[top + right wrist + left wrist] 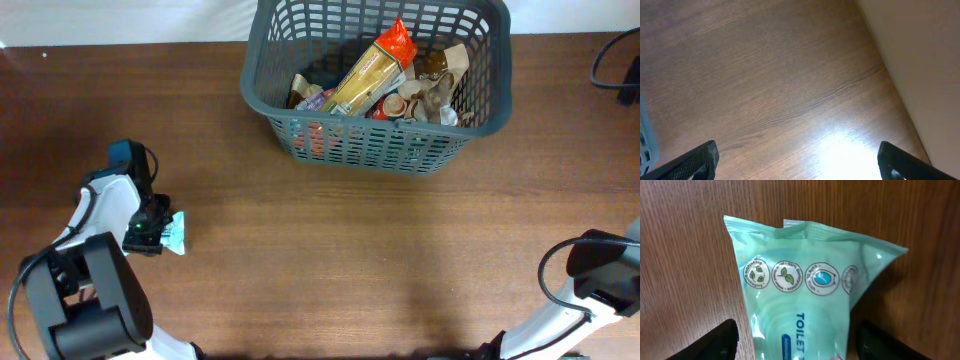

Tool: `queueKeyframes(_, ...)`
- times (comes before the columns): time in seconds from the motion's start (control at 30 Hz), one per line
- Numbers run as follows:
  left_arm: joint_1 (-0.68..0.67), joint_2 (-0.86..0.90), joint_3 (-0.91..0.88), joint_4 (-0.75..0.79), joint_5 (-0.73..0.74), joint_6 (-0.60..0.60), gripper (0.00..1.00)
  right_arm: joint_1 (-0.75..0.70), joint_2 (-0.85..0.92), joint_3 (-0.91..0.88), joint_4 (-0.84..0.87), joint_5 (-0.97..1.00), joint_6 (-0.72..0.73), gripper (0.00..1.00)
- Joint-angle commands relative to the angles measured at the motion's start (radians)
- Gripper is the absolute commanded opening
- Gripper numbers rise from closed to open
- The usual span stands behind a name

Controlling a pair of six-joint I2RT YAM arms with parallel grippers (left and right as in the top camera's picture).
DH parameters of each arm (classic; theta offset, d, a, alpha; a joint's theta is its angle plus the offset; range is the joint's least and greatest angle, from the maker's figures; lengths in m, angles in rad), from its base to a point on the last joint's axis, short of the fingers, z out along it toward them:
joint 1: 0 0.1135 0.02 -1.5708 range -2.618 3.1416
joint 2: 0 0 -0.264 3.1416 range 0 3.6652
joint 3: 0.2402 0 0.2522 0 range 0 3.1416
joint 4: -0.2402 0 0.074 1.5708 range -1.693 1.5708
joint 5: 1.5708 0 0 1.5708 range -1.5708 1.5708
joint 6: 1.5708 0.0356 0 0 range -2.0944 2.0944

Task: Pack container
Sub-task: 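Lower the left gripper onto the light-blue wet-wipes pack and close it, then lift the wet-wipes pack and carry it right over the basket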

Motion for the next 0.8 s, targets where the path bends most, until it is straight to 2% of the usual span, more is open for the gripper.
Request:
queueKeyframes(0.0,0.007,0.044,-0.005,0.005,0.011,0.012,0.69,-0.004,-0.008,0.002,0.002,0.009,0.006,0.99)
queueKeyframes(0.1,0.007,0.060,-0.005,0.014,0.022,0.012,0.69,-0.004,-0.008,0.002,0.003,0.009,0.006,0.99)
queueKeyframes(0.13,0.007,0.061,-0.005,0.015,0.023,0.012,0.65,-0.004,-0.008,0.002,0.003,0.009,0.006,0.99)
queueKeyframes(0.17,0.007,0.061,-0.005,0.018,0.022,0.012,0.46,-0.004,-0.008,0.002,0.003,0.009,0.006,0.99)
queueKeyframes(0.27,0.007,0.061,-0.005,0.023,0.023,0.012,0.11,-0.004,-0.008,0.002,0.002,0.009,0.006,0.99)
queueKeyframes(0.33,0.007,0.061,-0.005,0.022,0.023,0.012,0.02,-0.004,-0.008,0.002,0.002,0.009,0.006,0.99)
queueKeyframes(0.6,0.007,0.060,0.002,0.027,0.044,0.027,0.02,-0.004,-0.008,0.002,0.002,0.009,0.006,0.99)
queueKeyframes(0.77,0.005,0.050,0.097,0.031,0.054,0.192,0.02,-0.004,-0.008,0.002,0.002,0.009,0.006,0.99)
